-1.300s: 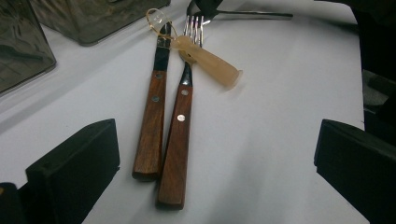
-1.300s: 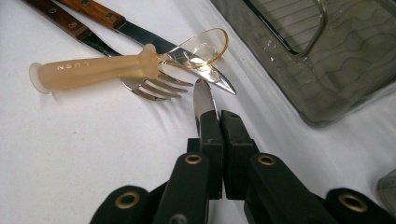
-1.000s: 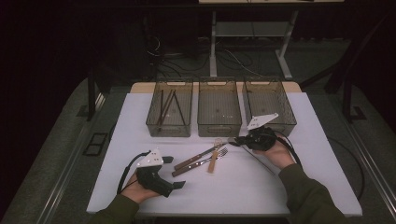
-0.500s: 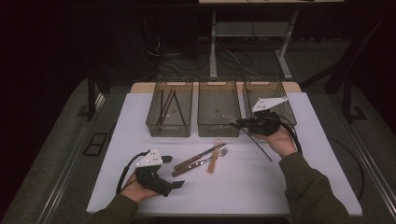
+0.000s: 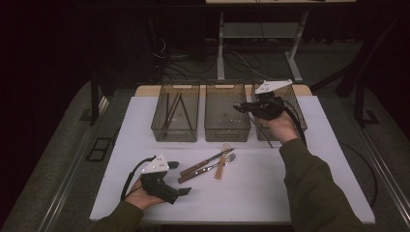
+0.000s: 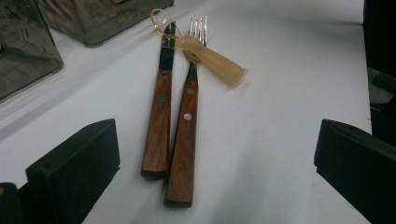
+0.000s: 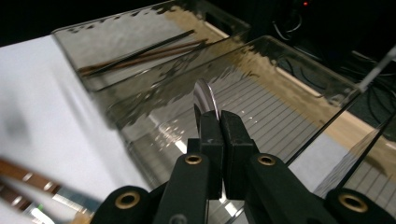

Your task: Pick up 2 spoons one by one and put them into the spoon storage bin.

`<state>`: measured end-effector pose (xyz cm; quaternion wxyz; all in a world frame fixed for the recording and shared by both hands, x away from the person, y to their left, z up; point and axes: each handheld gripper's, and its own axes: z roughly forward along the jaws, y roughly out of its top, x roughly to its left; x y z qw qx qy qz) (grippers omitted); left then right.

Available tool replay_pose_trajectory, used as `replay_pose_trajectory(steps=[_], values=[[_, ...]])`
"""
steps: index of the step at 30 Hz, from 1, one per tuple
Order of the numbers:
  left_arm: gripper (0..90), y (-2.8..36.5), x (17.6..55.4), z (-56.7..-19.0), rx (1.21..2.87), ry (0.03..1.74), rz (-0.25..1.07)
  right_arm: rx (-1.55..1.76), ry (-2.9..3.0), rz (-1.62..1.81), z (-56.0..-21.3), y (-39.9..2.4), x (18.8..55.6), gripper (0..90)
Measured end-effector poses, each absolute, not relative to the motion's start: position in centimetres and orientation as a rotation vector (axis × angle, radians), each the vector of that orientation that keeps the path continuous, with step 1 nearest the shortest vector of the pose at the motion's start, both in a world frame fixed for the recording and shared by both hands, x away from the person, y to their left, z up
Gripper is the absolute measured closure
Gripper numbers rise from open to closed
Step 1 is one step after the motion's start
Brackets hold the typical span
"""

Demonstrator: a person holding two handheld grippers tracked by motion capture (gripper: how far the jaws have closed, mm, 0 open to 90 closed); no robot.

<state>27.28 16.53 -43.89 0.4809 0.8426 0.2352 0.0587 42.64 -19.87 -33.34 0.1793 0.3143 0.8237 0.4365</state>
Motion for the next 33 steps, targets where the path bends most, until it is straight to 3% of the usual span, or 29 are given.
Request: replay_pose_trajectory(steps=[17,33], values=[[0.0,16.5,27.2,-43.8,2.042,0.567,0.149,0.943,2.266,1.222,-32.3,-15.6,48.6,88.9],[0.0,16.4,27.2,-43.8,2.060,0.553,0.148,1.000,2.311,1.149,-35.6,-13.9,51.6,88.9]])
